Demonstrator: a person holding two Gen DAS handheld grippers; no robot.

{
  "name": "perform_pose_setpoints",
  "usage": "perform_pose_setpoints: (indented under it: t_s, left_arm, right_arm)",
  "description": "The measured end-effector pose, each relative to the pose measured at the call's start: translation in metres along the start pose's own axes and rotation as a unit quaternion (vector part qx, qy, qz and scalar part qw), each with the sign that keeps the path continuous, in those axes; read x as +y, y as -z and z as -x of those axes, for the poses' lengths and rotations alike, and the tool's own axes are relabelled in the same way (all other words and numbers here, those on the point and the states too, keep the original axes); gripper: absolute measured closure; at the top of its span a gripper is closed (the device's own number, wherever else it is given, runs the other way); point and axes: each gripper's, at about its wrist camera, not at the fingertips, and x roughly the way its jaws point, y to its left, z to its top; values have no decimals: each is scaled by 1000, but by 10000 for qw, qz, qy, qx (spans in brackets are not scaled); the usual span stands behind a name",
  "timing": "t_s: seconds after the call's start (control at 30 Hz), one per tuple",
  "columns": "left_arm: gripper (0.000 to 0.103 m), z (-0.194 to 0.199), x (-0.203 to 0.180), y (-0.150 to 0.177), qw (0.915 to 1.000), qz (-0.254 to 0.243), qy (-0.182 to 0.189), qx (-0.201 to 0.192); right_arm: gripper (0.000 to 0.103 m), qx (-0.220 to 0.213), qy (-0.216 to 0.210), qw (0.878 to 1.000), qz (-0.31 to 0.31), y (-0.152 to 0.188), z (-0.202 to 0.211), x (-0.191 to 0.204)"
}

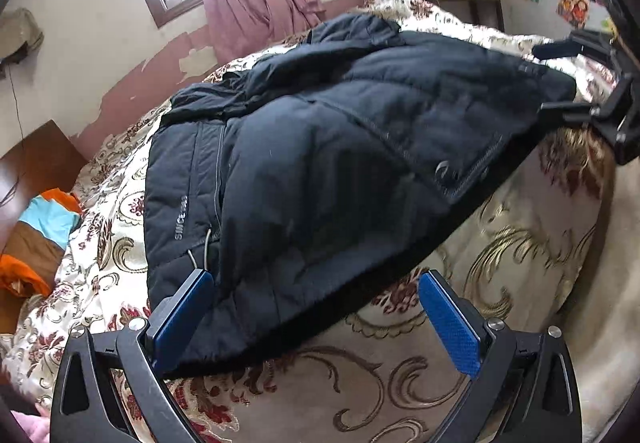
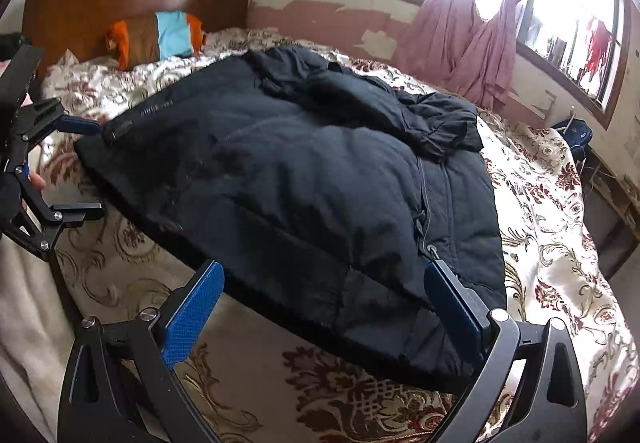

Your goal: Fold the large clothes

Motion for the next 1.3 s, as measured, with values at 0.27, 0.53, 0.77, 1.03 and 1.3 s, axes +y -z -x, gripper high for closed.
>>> perform_pose_setpoints:
  t_s: [0.27, 0.53, 0.77, 1.03, 1.3]
  left_arm:
    - [0, -21, -2, 18, 9988, 185, -359, 279]
    - [0, -34, 4, 24, 9975, 137, -544, 440]
    - [0, -45, 4, 23, 9959, -27, -751, 504]
    - [0, -52, 5, 23, 9928, -54, -1077, 531]
    - [0, -48, 6, 21, 9913, 135, -1237, 433]
  right_arm:
    - [5, 204, -11, 9998, -85, 6, -6, 1]
    - [5, 547, -17, 9983, 190, 12, -20, 7]
    - [5, 745, 137, 9947, 693, 16, -26, 18]
    - [4, 842, 654, 9829, 1500, 28, -35, 40]
    - [4, 848, 1613, 9770, 1104, 28, -48, 24]
